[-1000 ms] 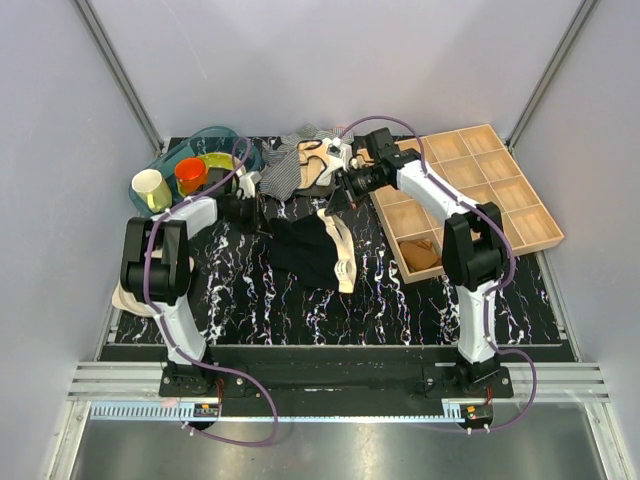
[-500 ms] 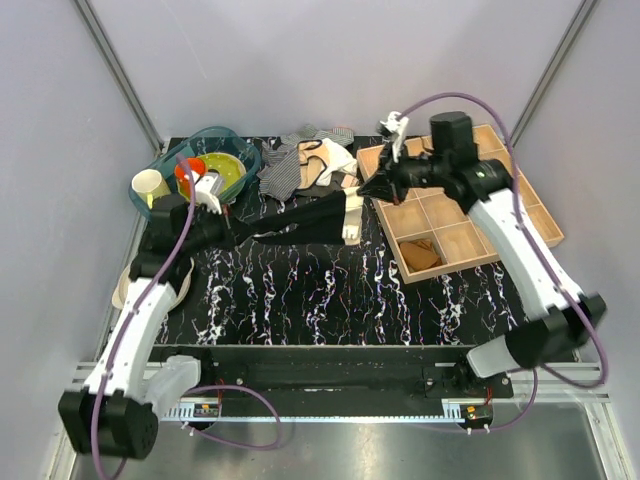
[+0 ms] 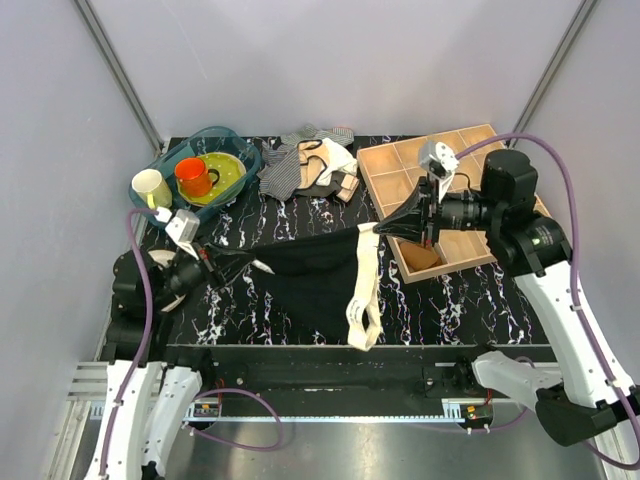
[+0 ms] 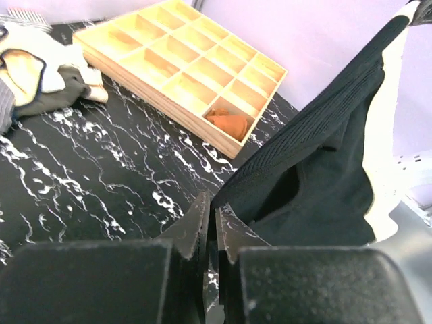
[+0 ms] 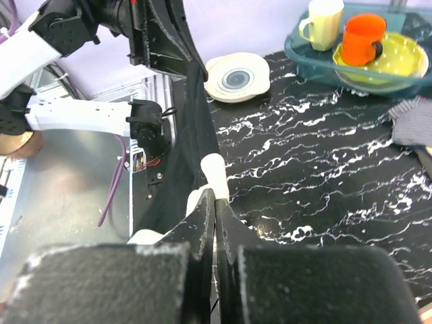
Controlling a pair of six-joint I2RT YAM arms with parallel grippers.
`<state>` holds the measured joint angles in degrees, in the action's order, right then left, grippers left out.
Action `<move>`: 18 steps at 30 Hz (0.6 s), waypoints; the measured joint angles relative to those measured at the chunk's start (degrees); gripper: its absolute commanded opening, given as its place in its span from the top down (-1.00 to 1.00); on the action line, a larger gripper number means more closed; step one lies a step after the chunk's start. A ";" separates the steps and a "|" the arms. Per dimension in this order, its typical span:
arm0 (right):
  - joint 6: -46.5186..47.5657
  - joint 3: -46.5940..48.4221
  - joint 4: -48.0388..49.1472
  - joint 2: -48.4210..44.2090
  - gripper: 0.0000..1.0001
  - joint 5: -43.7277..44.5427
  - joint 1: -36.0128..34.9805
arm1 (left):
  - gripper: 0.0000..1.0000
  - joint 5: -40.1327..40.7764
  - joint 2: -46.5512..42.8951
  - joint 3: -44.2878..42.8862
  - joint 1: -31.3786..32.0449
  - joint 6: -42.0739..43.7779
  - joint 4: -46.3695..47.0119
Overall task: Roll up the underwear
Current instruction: Flatten out the underwear at the center of the board.
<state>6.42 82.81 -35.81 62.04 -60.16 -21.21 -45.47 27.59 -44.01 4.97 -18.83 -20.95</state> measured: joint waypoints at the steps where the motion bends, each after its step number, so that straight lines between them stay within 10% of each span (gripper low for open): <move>1: -0.96 -2.19 1.29 -0.44 1.00 1.18 0.00 | 0.83 -0.57 -0.57 1.18 0.00 -1.44 0.74; 5: -4.35 -8.28 7.45 4.83 1.00 8.87 0.04 | 0.45 0.42 3.82 8.48 0.04 -7.50 4.42; 6: -5.05 -8.41 9.03 8.50 0.79 10.93 0.09 | 0.11 1.33 6.97 9.81 0.04 -8.74 5.27; 13: -3.85 11.10 10.10 52.46 -0.18 26.77 0.81 | -0.24 12.96 41.66 3.65 -0.24 -11.58 9.31; 18: 5.25 5.11 3.85 52.24 -0.37 30.42 2.12 | -0.48 18.21 41.83 -6.80 -0.68 -4.42 7.41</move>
<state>11.66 87.92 -31.97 114.28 -29.74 -19.09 -27.27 69.43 -50.81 4.29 -23.24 -13.54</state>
